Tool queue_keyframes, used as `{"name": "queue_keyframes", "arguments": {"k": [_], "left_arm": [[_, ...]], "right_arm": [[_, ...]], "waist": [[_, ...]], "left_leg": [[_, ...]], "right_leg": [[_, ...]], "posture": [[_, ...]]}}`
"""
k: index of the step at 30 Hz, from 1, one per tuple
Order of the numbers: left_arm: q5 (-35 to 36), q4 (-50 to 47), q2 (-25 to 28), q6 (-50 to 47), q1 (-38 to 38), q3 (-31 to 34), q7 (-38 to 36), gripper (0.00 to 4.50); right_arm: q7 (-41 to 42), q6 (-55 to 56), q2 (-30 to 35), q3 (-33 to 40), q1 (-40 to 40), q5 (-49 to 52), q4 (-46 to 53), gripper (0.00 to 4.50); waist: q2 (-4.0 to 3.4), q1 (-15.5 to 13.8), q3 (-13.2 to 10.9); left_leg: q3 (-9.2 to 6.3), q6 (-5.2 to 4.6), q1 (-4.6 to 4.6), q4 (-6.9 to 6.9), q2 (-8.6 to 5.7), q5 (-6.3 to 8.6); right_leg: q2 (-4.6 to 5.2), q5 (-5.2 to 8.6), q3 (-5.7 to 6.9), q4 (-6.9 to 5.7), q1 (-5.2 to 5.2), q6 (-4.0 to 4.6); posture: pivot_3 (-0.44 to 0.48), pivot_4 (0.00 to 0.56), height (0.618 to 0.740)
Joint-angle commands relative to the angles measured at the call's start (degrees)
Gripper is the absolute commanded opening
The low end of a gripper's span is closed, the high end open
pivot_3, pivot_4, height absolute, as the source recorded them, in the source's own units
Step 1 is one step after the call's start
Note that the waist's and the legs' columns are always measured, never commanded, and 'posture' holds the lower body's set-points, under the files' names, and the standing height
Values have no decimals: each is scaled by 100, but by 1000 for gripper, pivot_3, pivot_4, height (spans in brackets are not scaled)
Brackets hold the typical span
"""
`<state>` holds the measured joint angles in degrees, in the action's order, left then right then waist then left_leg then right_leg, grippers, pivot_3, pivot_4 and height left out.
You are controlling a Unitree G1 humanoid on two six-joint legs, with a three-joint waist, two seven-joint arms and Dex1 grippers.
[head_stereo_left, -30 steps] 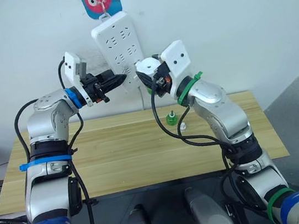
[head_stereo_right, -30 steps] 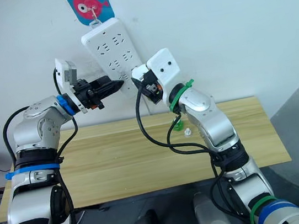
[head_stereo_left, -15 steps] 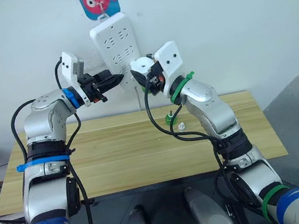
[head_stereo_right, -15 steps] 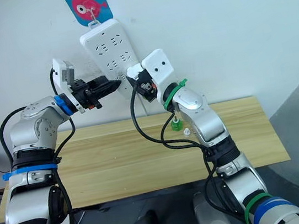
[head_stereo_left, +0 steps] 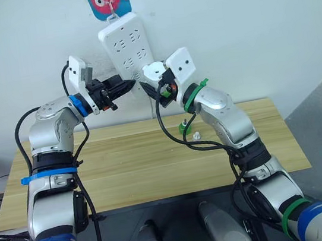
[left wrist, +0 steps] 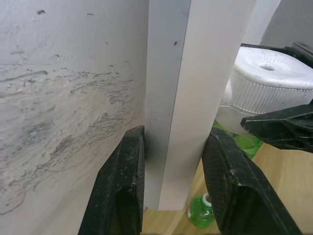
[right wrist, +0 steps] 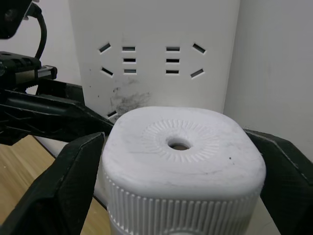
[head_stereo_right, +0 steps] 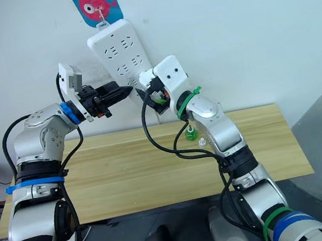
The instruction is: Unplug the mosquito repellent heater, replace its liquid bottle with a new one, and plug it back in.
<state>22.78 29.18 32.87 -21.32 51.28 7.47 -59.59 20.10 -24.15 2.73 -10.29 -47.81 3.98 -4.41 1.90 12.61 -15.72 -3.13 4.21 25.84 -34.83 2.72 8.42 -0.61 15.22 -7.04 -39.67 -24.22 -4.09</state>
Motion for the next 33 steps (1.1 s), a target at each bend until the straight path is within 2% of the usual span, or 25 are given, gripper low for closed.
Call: {"name": "queue_keyframes", "arguments": {"k": [1,10,13,16,33], "left_arm": [[-39,56,92,102,93,112,78,1331],[-46,116,97,150,103,82,66,1330],[-39,107,83,149,104,73,66,1330],[-27,99,85,140,108,76,69,1330],[17,57,82,62,117,83,55,1329]], "right_arm": [[23,-359,94,101,68,98,721,4500],[-182,-1145,41,222,209,284,1386,4500],[-268,-1123,-66,243,188,283,1329,3910],[-286,-1151,-153,225,163,277,1270,2912],[-193,-953,-474,123,-41,267,743,2890]], "waist": [[0,-1,0],[0,4,0],[0,4,0],[0,4,0],[0,41,0]], "left_leg": [[0,0,0,0,0,0],[0,0,-1,-2,1,-1],[0,0,0,-2,1,-1],[0,0,0,-2,1,-1],[2,-3,-8,-5,2,-3]], "right_leg": [[0,0,0,2,0,0],[-1,11,-1,4,1,-18],[-1,10,-1,9,2,-17],[-1,11,-1,10,2,-18],[-3,10,-4,0,4,-17]], "posture": [[-216,237,735],[-221,238,735],[-218,238,735],[-215,238,735],[-210,229,735]]}}
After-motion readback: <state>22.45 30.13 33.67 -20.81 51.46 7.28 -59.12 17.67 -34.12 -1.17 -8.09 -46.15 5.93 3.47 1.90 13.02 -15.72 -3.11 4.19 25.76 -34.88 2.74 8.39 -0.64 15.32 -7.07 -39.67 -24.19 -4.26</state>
